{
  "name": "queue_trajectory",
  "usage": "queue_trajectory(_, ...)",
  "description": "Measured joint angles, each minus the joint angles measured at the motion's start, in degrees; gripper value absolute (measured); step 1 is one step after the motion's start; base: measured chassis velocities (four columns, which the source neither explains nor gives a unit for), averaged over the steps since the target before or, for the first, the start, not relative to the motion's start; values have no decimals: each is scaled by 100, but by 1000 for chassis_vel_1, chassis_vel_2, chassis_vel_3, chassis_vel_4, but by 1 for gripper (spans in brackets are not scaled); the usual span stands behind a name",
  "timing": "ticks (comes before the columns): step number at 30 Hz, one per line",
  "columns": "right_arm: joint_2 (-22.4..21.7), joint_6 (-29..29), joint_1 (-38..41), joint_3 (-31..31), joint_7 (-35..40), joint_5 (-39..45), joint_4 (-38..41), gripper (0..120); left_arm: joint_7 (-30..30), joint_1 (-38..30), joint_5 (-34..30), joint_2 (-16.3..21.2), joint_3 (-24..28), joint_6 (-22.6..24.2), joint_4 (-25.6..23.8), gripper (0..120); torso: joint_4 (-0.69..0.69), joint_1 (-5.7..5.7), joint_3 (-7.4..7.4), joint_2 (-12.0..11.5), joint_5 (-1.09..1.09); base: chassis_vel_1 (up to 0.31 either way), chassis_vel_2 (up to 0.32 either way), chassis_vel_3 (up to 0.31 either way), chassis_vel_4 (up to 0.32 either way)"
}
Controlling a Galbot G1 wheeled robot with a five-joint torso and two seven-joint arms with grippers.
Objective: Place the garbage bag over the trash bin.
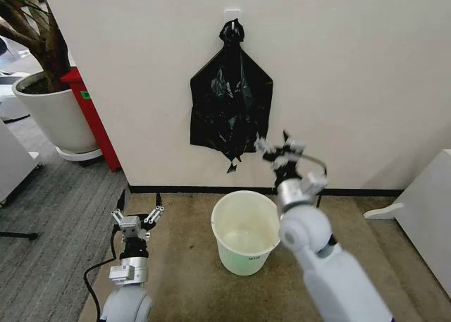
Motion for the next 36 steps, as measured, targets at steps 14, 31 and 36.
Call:
queue_trajectory(14,154,-422,1583,-1125,574,1320,-385,100,-3,-46,63,-65,-2,-15,105,97,1,0,0,0,-2,0,0,0,0)
queue_trajectory(31,258,-307,1593,-1365,563,1183,-1609,100,-14,-50,51,-47,0,-41,144,97,0,0,0,0,-1,0,0,0,0)
queue_trajectory(36,264,-278,1628,-1376,542,1151,-1788,100,-16,-24,47,-22,-9,-48,138,97,-1,0,0,0,-1,0,0,0,0)
